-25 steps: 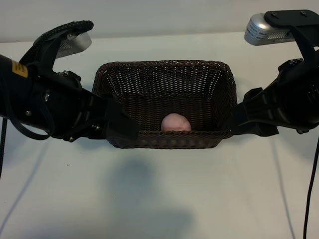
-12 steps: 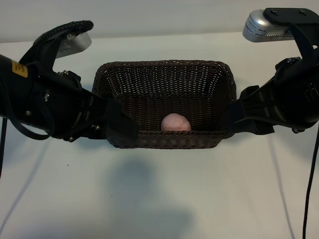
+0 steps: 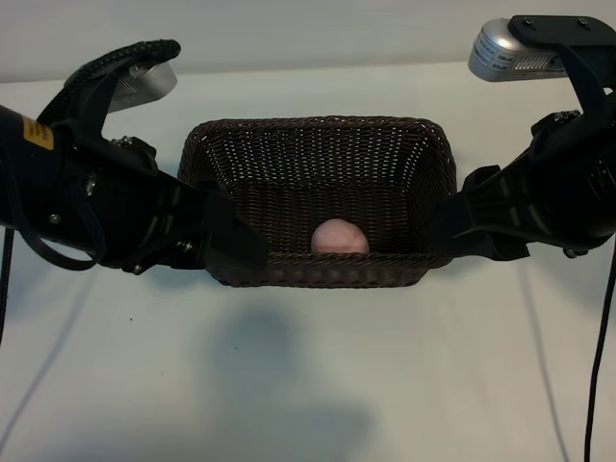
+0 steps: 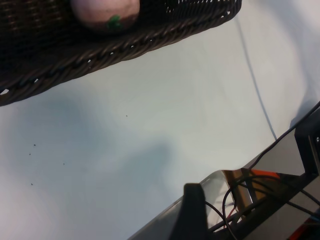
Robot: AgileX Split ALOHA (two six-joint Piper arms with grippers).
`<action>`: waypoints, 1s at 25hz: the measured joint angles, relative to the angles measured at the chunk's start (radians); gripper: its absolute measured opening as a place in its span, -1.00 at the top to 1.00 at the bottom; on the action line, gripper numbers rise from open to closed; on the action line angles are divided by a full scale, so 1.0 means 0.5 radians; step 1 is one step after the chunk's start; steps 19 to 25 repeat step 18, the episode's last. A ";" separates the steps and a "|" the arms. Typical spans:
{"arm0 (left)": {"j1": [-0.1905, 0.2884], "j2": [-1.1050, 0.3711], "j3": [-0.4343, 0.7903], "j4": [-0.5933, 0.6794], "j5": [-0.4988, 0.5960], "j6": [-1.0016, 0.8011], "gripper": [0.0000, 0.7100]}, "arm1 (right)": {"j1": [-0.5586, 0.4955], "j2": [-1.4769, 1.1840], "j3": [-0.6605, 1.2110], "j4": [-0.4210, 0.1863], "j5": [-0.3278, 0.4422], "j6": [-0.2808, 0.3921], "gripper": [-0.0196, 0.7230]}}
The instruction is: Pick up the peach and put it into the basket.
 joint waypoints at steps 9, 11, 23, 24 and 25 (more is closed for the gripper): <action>0.000 0.000 0.000 0.000 0.000 0.000 -0.66 | 0.000 0.000 0.000 0.037 0.000 0.000 -0.44; 0.000 0.000 0.000 0.000 0.000 0.000 -0.66 | 0.000 0.000 0.000 0.053 0.000 0.000 -0.44; 0.000 0.000 0.000 0.000 0.000 0.000 -0.66 | 0.000 0.000 0.000 0.066 0.000 0.000 -0.44; 0.000 0.000 0.000 0.000 0.000 0.000 -0.66 | 0.000 0.000 0.000 0.066 0.000 0.000 -0.44; 0.000 0.000 0.000 0.000 0.000 0.000 -0.66 | 0.000 0.000 0.000 0.066 0.000 0.000 -0.44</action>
